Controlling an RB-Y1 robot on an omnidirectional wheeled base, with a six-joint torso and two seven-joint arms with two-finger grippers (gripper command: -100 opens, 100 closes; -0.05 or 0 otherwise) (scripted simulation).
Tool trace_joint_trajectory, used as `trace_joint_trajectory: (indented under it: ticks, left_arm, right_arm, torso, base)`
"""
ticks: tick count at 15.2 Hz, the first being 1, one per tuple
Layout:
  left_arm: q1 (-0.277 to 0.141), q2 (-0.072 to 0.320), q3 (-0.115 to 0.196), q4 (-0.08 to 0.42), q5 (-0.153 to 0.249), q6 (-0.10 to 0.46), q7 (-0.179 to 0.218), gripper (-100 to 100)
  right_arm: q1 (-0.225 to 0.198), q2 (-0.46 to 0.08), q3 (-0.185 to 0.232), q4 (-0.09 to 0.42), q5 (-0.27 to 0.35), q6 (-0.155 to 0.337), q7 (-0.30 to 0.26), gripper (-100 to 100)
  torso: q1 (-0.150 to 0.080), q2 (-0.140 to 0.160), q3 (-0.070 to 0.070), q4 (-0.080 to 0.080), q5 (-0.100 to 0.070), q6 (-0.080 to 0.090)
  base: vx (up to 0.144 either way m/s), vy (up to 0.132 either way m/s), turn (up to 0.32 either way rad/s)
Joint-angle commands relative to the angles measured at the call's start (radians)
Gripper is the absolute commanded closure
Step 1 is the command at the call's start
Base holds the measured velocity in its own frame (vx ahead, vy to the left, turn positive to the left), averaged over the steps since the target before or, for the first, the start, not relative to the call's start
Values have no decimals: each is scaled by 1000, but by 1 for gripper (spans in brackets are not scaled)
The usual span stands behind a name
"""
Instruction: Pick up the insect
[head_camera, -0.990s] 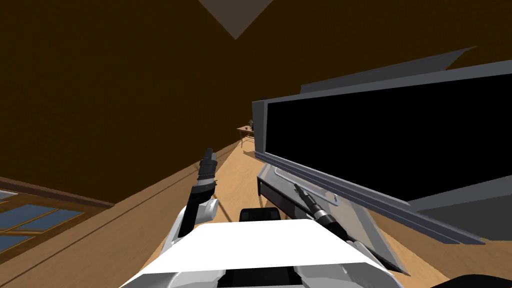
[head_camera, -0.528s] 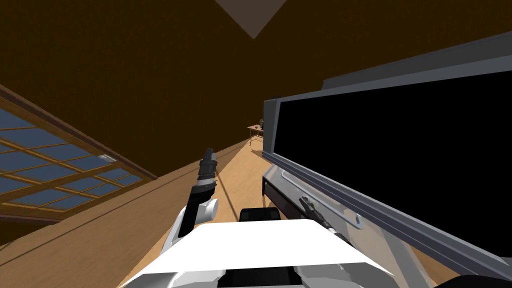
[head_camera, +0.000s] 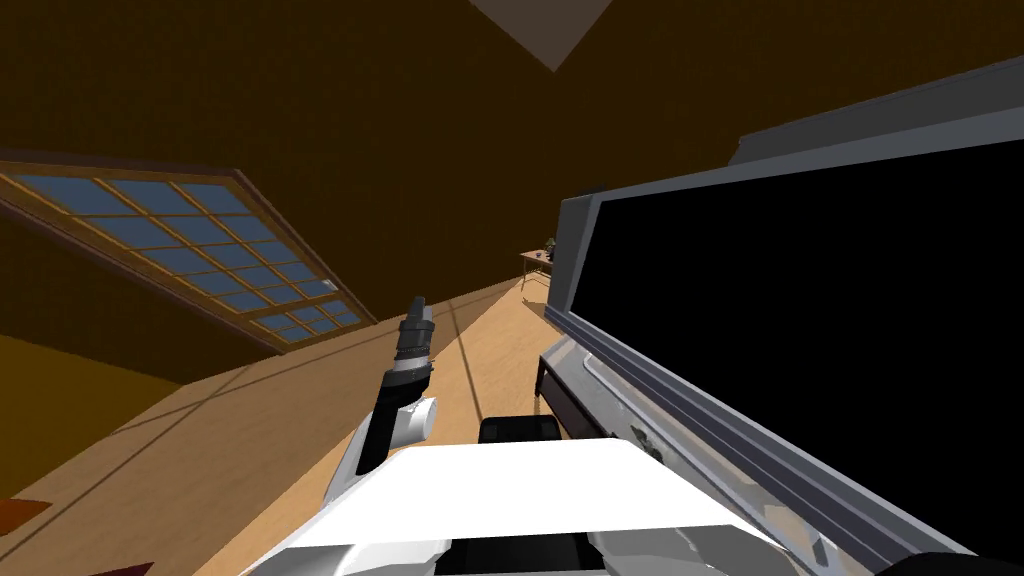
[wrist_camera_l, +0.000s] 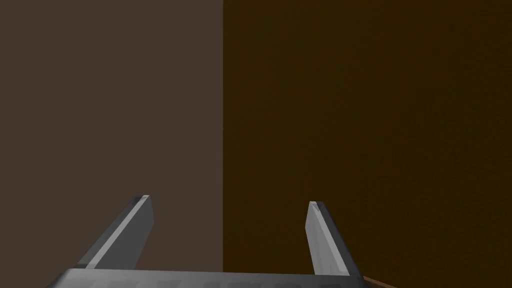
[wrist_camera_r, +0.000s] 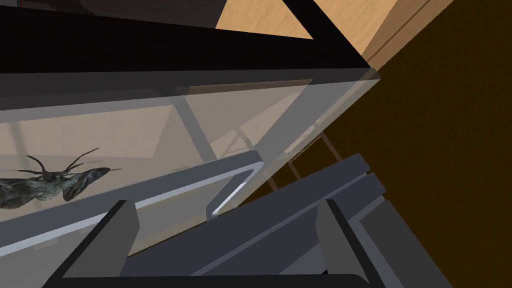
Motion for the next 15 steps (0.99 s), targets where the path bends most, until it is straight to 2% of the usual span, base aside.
trace_joint_trajectory:
  ticks: [1,8,10,11,13,14,15]
  left_arm:
    - [0,0,0,0,0,0,0,0]
    - [0,0,0,0,0,0,0,0]
    - [0,0,0,0,0,0,0,0]
    - [0,0,0,0,0,0,0,0]
    - [0,0,0,0,0,0,0,0]
    - [0,0,0,0,0,0,0,0]
    - [0,0,0,0,0,0,0,0]
  right_arm:
    - [15,0,0,50,17,-8,2,-100]
    - [80,-15,20,189,95,12,-10,-100]
    - [80,-15,20,193,95,12,-10,-100]
    - [95,-17,24,224,113,17,-12,-100]
    - [95,-17,24,224,113,17,-12,-100]
    - [108,-19,29,252,130,21,-15,-100]
    - [108,-19,29,254,130,21,-15,-100]
  torso:
    - [0,0,0,0,0,0]
    - [0,-2,-1,-1,0,1]
    - [1,0,0,0,0,1]
    - [1,0,0,0,0,2]
    - [2,0,0,0,0,1]
    - [3,-1,0,0,0,1]
    - [3,-1,0,0,1,1]
  base:
    - [-12,-56,309]
    - [25,-54,442]
    - [-6,-44,228]
    - [-4,-25,250]
    - [-2,-26,198]
    - [-3,-23,278]
    - [-3,-30,318]
